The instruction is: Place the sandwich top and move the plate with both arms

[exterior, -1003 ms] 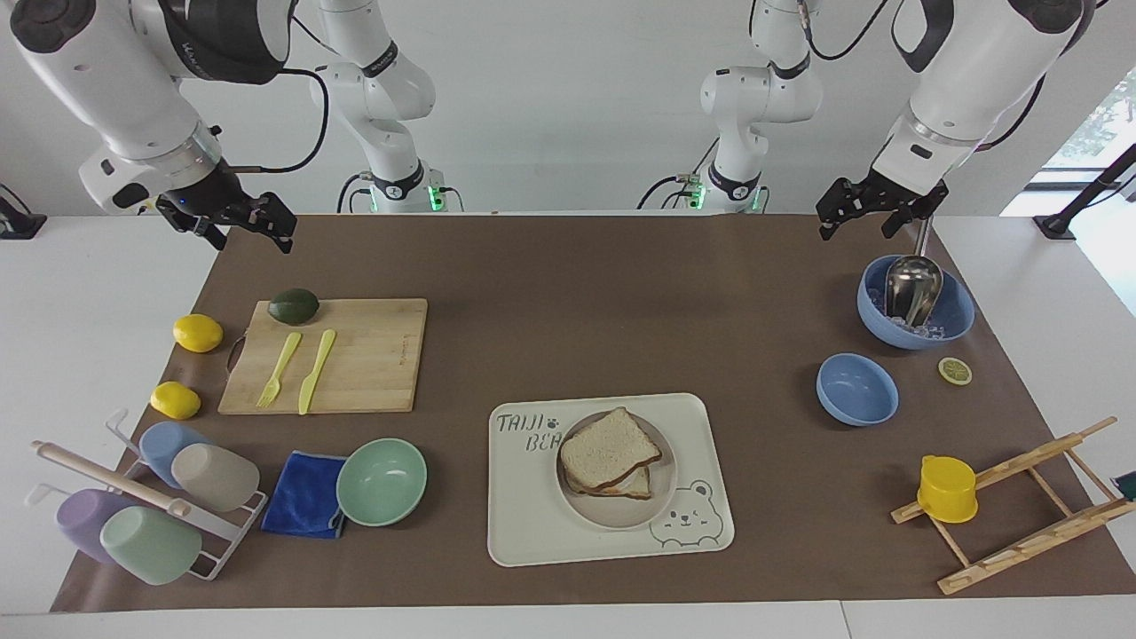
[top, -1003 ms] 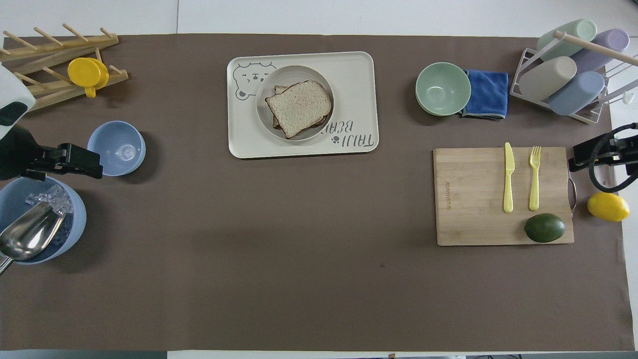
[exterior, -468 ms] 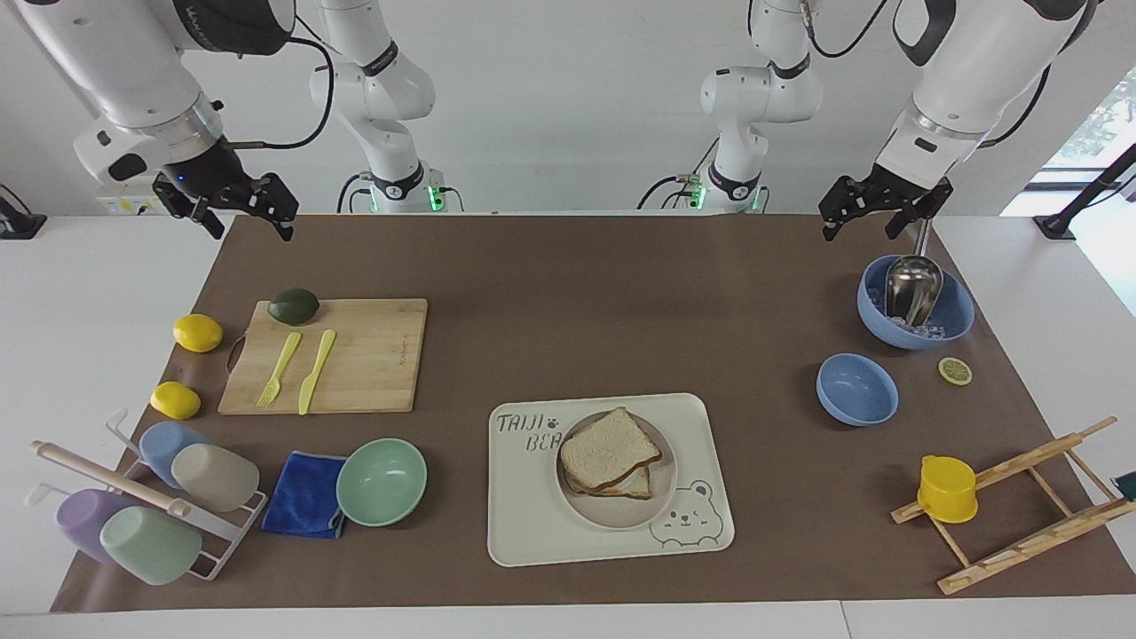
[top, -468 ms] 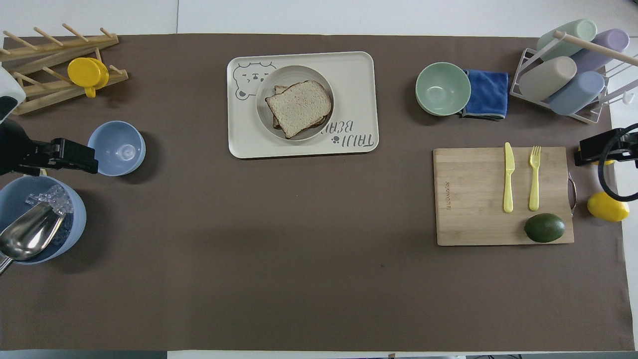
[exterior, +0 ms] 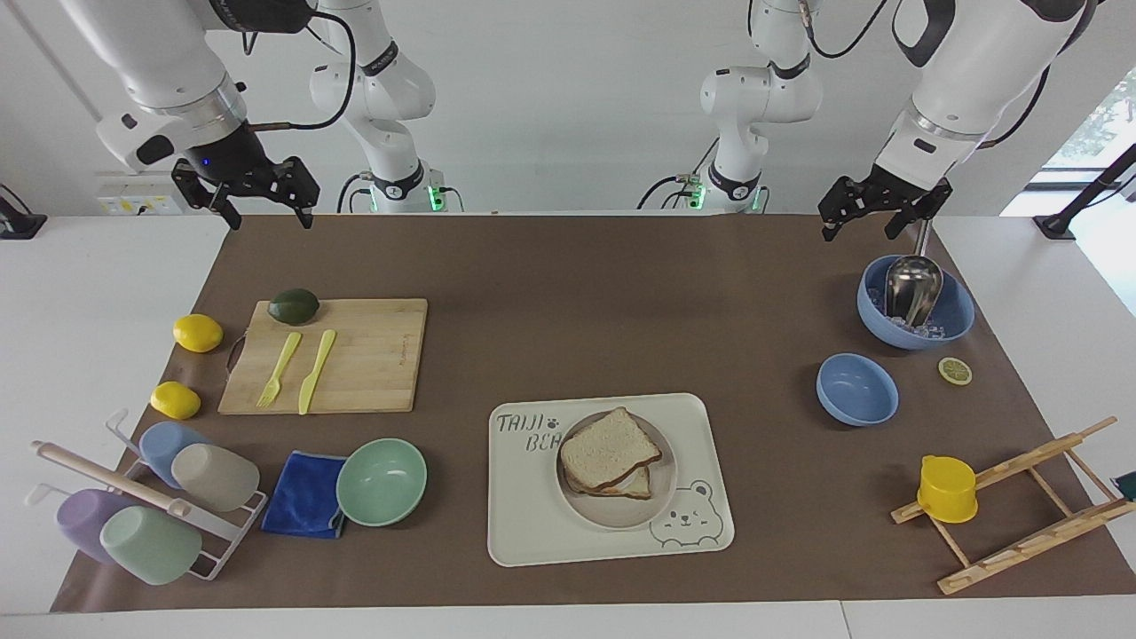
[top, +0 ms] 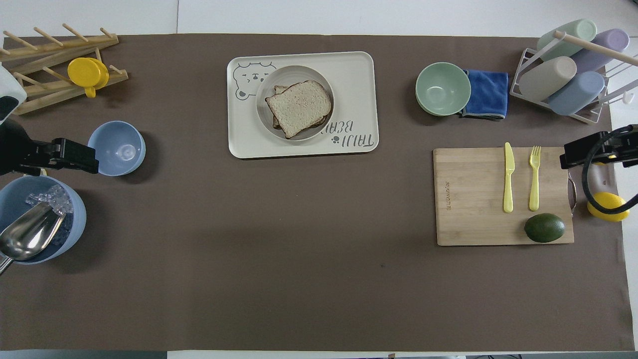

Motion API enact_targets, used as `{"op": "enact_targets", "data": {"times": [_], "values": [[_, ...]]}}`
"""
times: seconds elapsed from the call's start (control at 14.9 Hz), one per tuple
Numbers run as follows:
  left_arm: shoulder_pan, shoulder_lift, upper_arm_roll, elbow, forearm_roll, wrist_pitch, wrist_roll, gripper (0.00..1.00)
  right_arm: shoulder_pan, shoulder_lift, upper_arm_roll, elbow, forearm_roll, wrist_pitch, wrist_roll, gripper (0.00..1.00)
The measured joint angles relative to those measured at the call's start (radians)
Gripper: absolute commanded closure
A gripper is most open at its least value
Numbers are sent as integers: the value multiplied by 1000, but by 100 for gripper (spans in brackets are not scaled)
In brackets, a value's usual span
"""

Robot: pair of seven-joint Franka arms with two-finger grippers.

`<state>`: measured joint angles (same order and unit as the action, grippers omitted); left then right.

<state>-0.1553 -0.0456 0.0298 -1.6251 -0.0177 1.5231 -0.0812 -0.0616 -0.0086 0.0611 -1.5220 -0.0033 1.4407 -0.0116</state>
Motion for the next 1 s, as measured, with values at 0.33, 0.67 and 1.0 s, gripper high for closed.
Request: {"op": "enact_targets", "data": {"times": [0.33, 0.67, 1.0], "values": [[0, 0, 0, 0, 0, 0, 0, 0, 54, 0, 7, 2, 0, 13, 0, 0], [0, 0, 0, 0, 0, 0, 0, 0, 52, 0, -4, 3, -2, 30, 0, 0], [0, 0, 0, 0, 0, 0, 0, 0, 1, 0, -15, 3, -2, 30, 82, 0]]}}
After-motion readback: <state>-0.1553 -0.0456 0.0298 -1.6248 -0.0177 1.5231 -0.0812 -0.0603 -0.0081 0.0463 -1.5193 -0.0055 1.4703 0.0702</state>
